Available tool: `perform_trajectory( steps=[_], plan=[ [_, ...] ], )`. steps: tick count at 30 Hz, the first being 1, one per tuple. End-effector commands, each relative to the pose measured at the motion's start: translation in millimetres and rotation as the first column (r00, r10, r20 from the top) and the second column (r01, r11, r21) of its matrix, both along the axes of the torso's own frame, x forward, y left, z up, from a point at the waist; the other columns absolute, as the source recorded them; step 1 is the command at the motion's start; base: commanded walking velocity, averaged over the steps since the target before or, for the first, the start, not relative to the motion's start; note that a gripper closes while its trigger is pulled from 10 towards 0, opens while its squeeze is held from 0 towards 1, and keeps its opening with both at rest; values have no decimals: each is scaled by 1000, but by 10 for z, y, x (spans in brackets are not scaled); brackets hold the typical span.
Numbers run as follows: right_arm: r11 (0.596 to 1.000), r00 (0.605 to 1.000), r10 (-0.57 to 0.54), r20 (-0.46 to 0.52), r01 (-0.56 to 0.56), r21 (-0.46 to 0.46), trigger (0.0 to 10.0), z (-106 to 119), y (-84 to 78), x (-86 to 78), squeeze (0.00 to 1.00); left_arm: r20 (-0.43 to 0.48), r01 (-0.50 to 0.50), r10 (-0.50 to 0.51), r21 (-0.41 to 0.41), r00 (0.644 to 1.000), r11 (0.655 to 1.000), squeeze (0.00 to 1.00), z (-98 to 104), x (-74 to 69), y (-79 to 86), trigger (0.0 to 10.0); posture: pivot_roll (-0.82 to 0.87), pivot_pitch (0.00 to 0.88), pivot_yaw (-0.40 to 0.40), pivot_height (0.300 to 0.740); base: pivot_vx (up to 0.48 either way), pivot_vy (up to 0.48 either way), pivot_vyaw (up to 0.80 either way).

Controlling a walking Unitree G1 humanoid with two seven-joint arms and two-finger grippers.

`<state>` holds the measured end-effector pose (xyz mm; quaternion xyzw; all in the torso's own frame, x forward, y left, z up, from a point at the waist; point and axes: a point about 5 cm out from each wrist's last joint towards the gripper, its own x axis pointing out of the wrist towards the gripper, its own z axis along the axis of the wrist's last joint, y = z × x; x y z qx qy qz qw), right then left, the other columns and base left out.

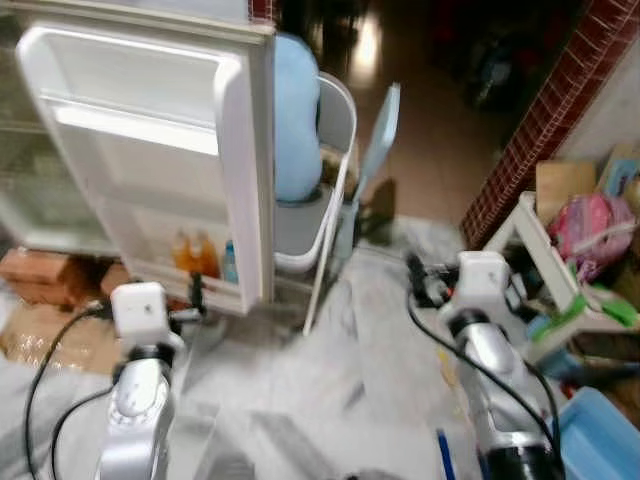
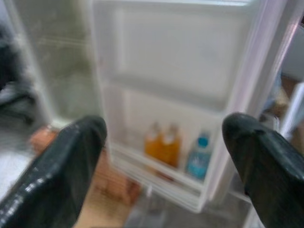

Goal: Restocking fridge

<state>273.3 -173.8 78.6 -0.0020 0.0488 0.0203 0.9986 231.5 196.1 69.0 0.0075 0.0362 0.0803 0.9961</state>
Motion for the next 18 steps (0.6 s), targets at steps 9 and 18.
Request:
perform_trajectory(
  steps=[9, 18],
  plan=[
    [1000, 1000, -3, 17, 2, 10, 10000, 29, 0, 17, 0, 5, 33, -33, -11, 999, 999, 0, 5, 11, -37, 10000, 63, 0, -66, 740, 280, 0, 325],
    [1000, 999, -1, 32, 1, 1, 10000, 53, 14, 42, 0, 8, 40, -40, -18, 999, 999, 0, 9, 4, -42, 10000, 60, 0, -59, 740, 461, 0, 0]
  ],
)
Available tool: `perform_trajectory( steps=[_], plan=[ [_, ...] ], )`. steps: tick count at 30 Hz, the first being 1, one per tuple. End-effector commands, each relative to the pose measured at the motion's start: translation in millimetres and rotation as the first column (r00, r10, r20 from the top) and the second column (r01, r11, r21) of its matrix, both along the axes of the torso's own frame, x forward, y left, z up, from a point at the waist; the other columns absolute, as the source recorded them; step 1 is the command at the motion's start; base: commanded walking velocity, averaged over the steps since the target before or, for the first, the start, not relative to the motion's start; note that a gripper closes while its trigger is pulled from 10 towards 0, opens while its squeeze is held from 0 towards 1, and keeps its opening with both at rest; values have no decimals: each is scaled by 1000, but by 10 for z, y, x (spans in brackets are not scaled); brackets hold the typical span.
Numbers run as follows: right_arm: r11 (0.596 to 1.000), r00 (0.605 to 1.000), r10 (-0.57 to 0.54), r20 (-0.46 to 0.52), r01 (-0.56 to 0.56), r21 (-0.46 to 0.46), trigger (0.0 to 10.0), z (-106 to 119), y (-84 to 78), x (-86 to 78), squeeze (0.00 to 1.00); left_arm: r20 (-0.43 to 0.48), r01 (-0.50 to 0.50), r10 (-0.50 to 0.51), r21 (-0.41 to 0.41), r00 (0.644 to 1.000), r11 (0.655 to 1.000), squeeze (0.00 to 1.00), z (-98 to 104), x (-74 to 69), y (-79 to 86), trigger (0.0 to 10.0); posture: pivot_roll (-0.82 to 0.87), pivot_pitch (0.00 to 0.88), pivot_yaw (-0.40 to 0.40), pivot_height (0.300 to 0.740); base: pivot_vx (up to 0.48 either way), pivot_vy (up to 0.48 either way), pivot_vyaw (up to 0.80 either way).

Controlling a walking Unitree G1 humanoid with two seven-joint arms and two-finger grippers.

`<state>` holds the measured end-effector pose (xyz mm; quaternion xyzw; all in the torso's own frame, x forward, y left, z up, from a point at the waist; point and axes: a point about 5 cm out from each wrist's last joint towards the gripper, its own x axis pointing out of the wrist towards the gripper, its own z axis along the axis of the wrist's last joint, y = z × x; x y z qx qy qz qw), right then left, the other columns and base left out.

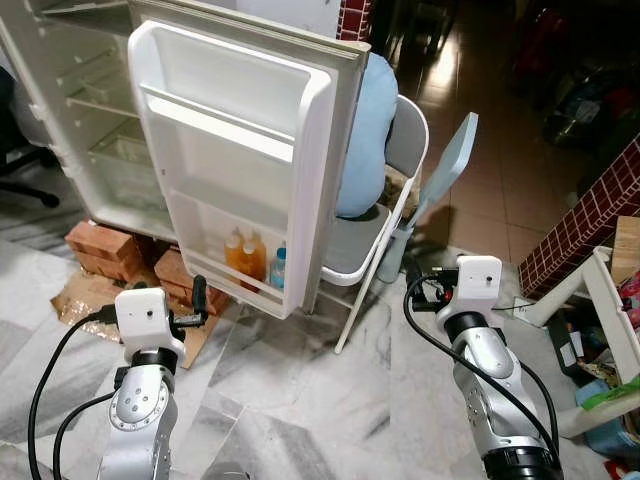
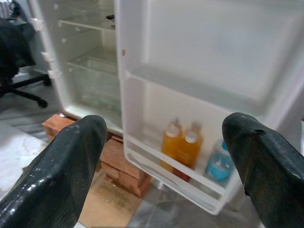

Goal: Restocking fridge

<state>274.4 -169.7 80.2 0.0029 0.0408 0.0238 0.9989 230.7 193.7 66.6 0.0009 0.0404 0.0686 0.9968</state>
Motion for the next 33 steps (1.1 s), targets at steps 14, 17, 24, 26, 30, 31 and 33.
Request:
perform_trajectory(
  steps=[14, 17, 24, 26, 30, 31, 33],
  plan=[
    [1000, 999, -15, 33, 16, -12, 10000, 68, -37, 69, 0, 11, 14, -14, -9, 1000, 1000, 0, 27, 9, -36, 10000, 64, 0, -67, 740, 480, 0, 0],
    [1000, 999, -15, 34, 15, -11, 10000, 72, -31, 82, 0, 10, 13, -13, -10, 1000, 1000, 0, 24, 9, -37, 10000, 64, 0, -67, 740, 480, 0, 0],
    [1000, 1000, 4, 31, -3, -7, 10000, 68, -19, 102, 0, -27, -51, 50, -12, 998, 999, 0, -14, -6, 7, 10000, 69, 0, -70, 740, 379, 0, 0],
    [999, 999, 32, 41, -32, -10, 10000, 86, 9, 122, 0, -84, -125, 122, -37, 989, 991, 0, -65, -68, 78, 10000, 77, 0, -72, 740, 0, 0, 300],
    [998, 997, 56, 54, -55, -16, 10000, 123, 72, 202, 0, -155, -121, 115, -27, 981, 992, 0, -149, -223, 117, 10000, 96, 0, -77, 740, 0, 0, 738],
    [998, 997, 58, 54, -58, -7, 10000, 133, 93, 230, 0, -186, -131, 126, -16, 974, 991, 0, -188, -263, 142, 10000, 98, 0, -78, 740, 0, 0, 781],
    [998, 996, 62, 56, -63, 1, 10000, 149, 118, 267, 0, -225, -148, 143, -7, 964, 989, 0, -236, -304, 172, 10000, 107, 0, -81, 740, 0, 0, 781]
  ],
)
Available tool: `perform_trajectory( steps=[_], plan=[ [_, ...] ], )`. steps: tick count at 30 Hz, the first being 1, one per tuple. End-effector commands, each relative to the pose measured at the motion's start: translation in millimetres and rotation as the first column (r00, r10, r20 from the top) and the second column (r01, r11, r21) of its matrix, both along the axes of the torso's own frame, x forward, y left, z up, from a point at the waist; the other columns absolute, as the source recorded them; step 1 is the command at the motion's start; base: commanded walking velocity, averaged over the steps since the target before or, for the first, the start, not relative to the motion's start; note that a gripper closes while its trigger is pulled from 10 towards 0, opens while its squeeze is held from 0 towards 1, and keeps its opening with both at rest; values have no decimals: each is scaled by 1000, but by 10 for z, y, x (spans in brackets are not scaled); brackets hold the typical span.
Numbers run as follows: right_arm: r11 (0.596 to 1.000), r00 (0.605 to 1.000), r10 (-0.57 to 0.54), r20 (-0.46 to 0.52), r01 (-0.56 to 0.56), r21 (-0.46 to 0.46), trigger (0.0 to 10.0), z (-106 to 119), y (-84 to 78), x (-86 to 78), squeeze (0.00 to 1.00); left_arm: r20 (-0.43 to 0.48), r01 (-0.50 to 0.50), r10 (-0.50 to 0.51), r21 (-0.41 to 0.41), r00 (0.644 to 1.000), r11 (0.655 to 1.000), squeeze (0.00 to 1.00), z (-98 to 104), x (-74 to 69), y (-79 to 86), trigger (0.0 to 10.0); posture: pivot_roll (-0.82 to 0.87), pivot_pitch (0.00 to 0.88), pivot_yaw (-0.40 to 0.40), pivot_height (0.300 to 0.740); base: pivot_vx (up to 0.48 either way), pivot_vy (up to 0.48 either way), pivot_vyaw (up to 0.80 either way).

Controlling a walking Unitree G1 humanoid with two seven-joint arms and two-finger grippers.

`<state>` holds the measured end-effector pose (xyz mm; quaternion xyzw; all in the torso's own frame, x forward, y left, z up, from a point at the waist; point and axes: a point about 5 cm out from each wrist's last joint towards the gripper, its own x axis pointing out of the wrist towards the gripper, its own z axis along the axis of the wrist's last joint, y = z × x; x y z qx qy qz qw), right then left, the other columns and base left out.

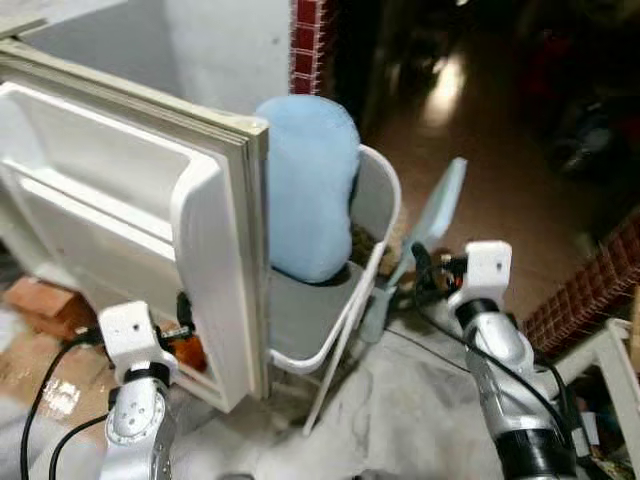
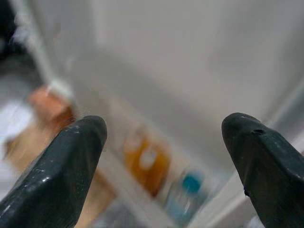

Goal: Restocking fridge

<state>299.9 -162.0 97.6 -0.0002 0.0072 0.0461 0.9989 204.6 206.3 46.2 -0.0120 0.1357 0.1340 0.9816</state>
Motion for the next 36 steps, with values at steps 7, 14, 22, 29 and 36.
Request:
perform_trajectory(
  steps=[7, 14, 22, 29, 36],
  plan=[
    [996, 996, 84, 35, -84, 21, 10000, 130, 248, 223, 0, -285, -50, 37, -38, 958, 998, 0, -358, -333, 153, 10000, 134, 0, -97, 740, 0, 0, 781],
    [987, 986, 158, 55, -160, 35, 10000, 278, 580, 393, 0, -320, 59, -64, -24, 945, 998, 0, -366, -261, 67, 10000, 136, 0, -95, 740, 0, 0, 773],
    [938, 932, 325, 162, -339, 66, 10000, 706, 1190, 461, 0, -351, 87, -95, -37, 932, 995, 0, -409, -199, 52, 10000, 129, 0, -90, 740, 0, 0, 659],
    [761, 757, 613, 225, -642, 90, 10000, 903, 1642, 228, 0, -356, 102, -108, -37, 928, 994, 0, -417, -148, 45, 10000, 138, 0, -95, 740, 0, 0, 77],
    [155, 214, 951, 223, -954, 258, 10000, 1022, 1444, -440, 0, -363, 78, -93, -56, 927, 995, 0, -438, -132, 70, 10000, 137, 0, -103, 740, 0, 0, 0]
  ],
)
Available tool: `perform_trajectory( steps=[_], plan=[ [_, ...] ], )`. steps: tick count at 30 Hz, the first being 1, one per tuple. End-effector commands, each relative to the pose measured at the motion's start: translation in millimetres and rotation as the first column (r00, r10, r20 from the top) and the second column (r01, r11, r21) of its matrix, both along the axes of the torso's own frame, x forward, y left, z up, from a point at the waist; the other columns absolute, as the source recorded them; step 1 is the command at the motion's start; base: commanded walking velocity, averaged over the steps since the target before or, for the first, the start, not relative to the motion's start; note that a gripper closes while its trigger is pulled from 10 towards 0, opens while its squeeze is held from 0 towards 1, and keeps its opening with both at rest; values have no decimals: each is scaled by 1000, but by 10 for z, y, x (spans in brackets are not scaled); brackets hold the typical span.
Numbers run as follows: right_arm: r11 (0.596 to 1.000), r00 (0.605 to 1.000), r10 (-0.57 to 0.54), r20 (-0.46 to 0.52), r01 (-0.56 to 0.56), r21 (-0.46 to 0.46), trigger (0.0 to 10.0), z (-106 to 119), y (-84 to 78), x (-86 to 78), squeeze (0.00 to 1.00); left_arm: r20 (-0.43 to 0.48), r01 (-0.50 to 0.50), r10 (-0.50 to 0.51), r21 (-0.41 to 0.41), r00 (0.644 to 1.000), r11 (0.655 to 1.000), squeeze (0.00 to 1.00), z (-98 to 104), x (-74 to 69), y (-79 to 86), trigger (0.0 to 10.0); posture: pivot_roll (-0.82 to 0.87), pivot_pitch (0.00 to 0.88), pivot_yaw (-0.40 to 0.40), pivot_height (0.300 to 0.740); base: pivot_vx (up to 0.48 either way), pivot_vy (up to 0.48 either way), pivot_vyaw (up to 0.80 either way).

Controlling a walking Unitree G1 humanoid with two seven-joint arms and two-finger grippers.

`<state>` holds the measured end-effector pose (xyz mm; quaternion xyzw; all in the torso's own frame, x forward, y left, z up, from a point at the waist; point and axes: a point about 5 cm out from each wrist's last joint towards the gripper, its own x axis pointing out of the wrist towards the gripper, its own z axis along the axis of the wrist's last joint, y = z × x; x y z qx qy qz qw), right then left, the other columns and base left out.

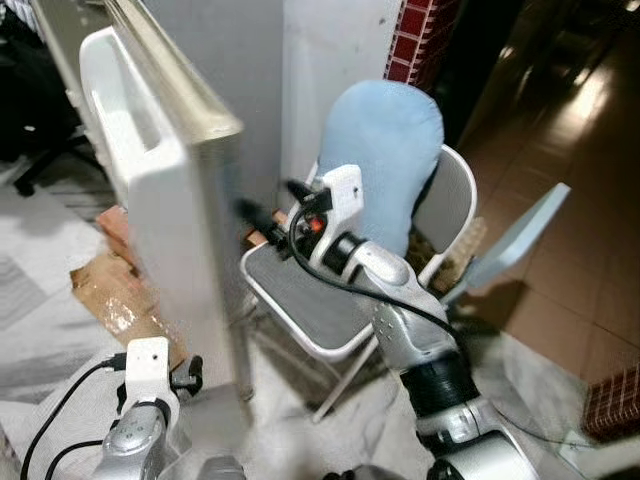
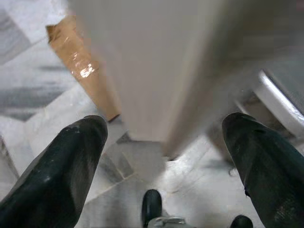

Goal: Restocking fridge

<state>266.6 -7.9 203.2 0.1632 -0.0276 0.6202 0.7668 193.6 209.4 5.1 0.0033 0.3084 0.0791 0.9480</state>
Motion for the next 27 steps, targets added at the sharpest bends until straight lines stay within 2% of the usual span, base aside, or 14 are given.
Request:
perform_trajectory(
  steps=[1, 3, 7, 10, 12, 15, 19, 20, 21, 22, 23, 24, 25, 27],
  plan=[
    [992, 993, 114, -23, -115, -45, 10000, -99, -159, -100, 0, -24, -23, 23, -10, 999, 1000, 0, -30, -18, 41, 10000, 137, 0, -104, 740, 0, 0, 0],
    [990, 997, 70, -24, -72, -122, 10000, -242, -250, -44, 0, -28, -23, 22, -16, 999, 1000, 0, -36, -11, 43, 10000, 136, 0, -103, 740, 0, 0, 0],
    [934, 990, -134, -41, 112, -340, 10000, -646, -445, 160, 0, -35, -14, 13, -18, 999, 1000, 0, -44, 4, 50, 10000, 138, 0, -97, 740, 0, 0, 0],
    [924, 986, -150, -69, 115, -364, 10000, -702, -505, 153, 0, -36, -13, 12, -17, 999, 1000, 0, -45, 6, 55, 10000, 141, 0, -96, 740, 0, 0, 0],
    [897, 983, -171, -64, 128, -422, 10000, -787, -548, 122, 0, -39, -11, 10, -14, 999, 1000, 0, -46, 6, 59, 10000, 142, 0, -95, 740, 0, 0, 0],
    [807, 956, -290, 37, 265, -528, 10000, -1003, -684, 163, 0, -12, -21, 21, -2, 1000, 1000, 0, -22, 16, 81, 10000, 143, 0, -96, 740, 0, 0, 0],
    [689, 809, -584, 64, 536, -488, 10000, -1118, -967, 234, 0, 141, 8, -25, 120, 990, 993, 0, 169, 130, 116, 10000, 134, 0, -99, 740, 0, 0, 0],
    [689, 809, -584, 64, 536, -488, 10000, -1118, -967, 234, 0, 141, 8, -25, 120, 990, 993, 0, 169, 130, 116, 10000, 134, 0, -99, 740, 0, 0, 0],
    [623, 723, -688, 68, 636, -456, 10000, -1117, -1109, 204, 0, 197, 3, -32, 147, 980, 989, 0, 249, 164, 116, 10000, 121, 0, -94, 740, 0, 0, 0],
    [577, 670, -739, 70, 683, -447, 10000, -1131, -1198, 182, 0, 221, 0, -37, 164, 975, 986, 0, 290, 171, 116, 10000, 116, 0, -93, 740, 0, 0, 0],
    [547, 636, -769, 70, 710, -444, 10000, -1142, -1256, 164, 0, 235, -2, -40, 175, 971, 985, 0, 317, 172, 116, 10000, 114, 0, -92, 740, 0, 0, 0],
    [547, 636, -769, 70, 710, -444, 10000, -1142, -1256, 164, 0, 235, -2, -40, 175, 971, 985, 0, 317, 172, 116, 10000, 114, 0, -92, 740, 0, 0, 0],
    [477, 569, -819, 79, 751, -456, 10000, -1209, -1370, 129, 0, 253, -18, -22, 154, 967, 988, 0, 335, 172, 122, 10000, 104, 0, -86, 740, 0, 0, 0],
    [421, 502, -862, 66, 783, -458, 10000, -1265, -1460, 107, 0, 267, -21, -18, 145, 964, 989, 0, 345, 171, 123, 10000, 99, 0, -84, 740, 0, 122, 0]
  ],
)
